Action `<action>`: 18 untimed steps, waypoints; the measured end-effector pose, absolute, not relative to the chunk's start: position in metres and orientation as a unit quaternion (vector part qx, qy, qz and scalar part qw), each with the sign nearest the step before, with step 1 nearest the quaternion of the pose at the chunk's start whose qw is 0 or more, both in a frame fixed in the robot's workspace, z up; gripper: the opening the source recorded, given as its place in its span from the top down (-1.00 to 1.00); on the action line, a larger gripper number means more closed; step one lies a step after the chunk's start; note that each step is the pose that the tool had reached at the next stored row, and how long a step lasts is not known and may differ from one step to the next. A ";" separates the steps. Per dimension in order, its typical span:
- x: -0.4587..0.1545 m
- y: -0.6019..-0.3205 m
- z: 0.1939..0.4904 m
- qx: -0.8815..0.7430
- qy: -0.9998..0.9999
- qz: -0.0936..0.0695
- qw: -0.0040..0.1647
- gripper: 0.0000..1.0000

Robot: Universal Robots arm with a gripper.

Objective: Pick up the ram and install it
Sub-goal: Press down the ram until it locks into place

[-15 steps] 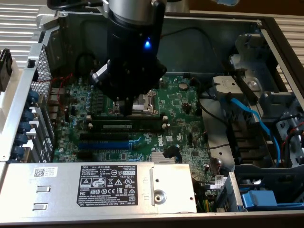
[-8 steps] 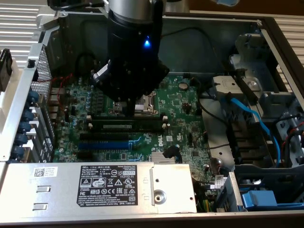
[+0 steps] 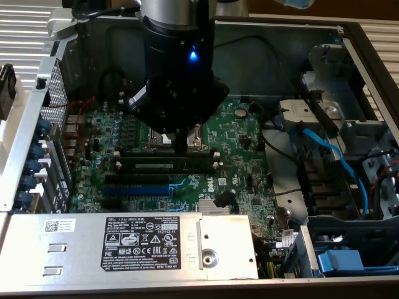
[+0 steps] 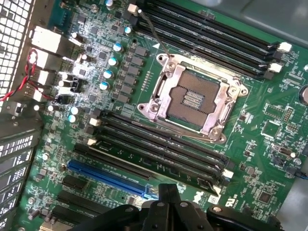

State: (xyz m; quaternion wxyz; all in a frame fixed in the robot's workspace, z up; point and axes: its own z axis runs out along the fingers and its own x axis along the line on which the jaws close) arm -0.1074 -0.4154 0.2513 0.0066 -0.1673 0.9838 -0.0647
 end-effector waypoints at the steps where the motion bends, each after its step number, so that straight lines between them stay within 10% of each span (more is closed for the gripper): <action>1: -0.107 -0.415 0.251 -0.163 0.984 -0.065 0.009 0.80; 18: -0.107 -0.415 0.252 -0.066 0.995 -0.070 0.021 0.80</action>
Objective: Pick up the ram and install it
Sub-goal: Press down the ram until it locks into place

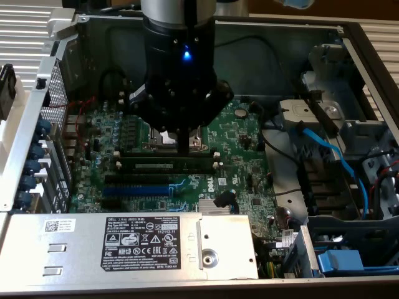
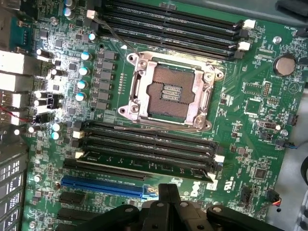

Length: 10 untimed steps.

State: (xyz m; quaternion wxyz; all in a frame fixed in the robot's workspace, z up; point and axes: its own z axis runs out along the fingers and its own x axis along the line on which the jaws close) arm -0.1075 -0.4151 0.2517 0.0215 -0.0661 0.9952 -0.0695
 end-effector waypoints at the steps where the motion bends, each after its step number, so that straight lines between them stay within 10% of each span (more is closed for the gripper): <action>1: -0.107 -0.415 0.252 -0.060 0.996 -0.070 0.021 0.80; 10: -0.107 -0.415 0.252 -0.001 0.997 -0.071 0.018 0.80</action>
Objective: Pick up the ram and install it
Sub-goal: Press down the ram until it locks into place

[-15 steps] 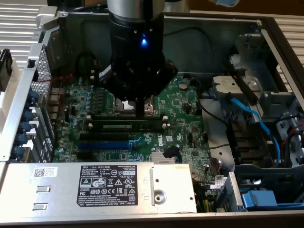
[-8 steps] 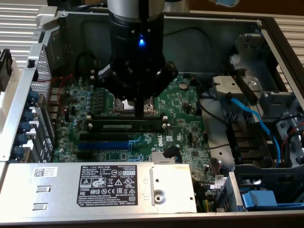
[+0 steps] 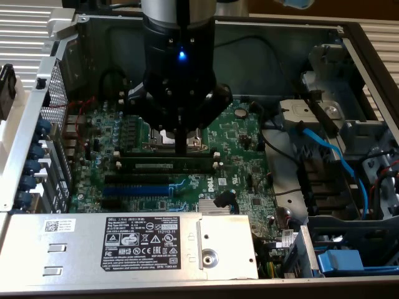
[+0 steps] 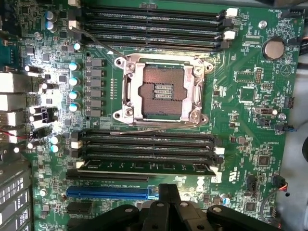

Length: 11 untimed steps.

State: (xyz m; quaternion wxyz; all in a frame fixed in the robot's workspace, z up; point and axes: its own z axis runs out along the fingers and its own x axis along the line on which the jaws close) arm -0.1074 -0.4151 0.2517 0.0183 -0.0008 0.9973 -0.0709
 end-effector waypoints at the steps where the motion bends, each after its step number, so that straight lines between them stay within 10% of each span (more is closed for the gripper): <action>1: -0.107 -0.415 0.252 0.005 0.997 -0.071 0.018 0.80; 11: -0.107 -0.415 0.252 0.019 0.997 -0.071 0.017 0.80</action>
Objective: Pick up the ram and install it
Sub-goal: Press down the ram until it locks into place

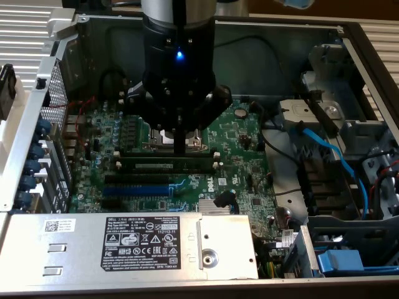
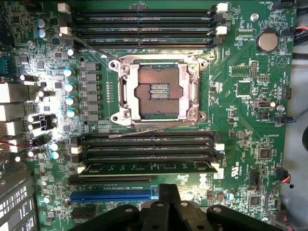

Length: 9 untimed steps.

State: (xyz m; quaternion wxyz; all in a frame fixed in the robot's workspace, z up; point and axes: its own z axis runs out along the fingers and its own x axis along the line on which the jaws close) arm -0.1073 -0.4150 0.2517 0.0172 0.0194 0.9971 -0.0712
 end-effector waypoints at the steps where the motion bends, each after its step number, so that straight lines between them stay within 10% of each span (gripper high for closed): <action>1: -0.107 -0.415 0.252 0.019 0.997 -0.071 0.017 0.80; 9: -0.106 -0.415 0.252 0.040 0.997 -0.070 0.015 0.80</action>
